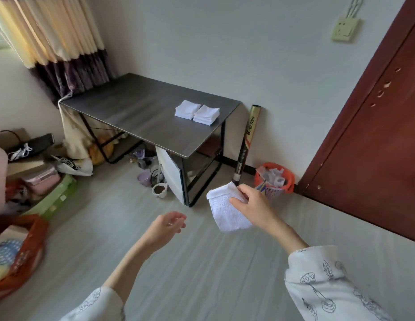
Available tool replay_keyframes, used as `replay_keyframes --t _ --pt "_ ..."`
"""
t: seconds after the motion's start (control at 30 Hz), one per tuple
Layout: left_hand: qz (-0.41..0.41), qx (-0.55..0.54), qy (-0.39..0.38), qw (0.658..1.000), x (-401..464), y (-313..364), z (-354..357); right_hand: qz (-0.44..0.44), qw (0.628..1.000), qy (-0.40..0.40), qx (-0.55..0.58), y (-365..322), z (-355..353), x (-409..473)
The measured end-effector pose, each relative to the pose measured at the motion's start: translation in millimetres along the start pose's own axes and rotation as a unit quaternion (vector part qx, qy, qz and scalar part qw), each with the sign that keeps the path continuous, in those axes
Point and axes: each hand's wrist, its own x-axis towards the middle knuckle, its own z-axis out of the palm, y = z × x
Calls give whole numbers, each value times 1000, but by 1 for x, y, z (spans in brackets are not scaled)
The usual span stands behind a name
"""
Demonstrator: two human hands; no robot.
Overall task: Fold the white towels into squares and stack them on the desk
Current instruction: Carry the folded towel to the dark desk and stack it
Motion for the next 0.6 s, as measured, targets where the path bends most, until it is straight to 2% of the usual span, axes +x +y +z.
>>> replay_keyframes --t 0.23,0.4,0.53,0.6 --pt "-31 -38 9 999 122 8 -51 -19 998 -60 5 -18 18 153" --pt "-34 -67 5 997 244 5 -100 -10 996 -82 21 -22 46 281" --pt "-84 -183 -13 979 348 15 -143 0 995 -94 31 -32 59 380" --pt "-80 -230 -36 969 395 25 -161 4 995 -96 42 -40 57 422"
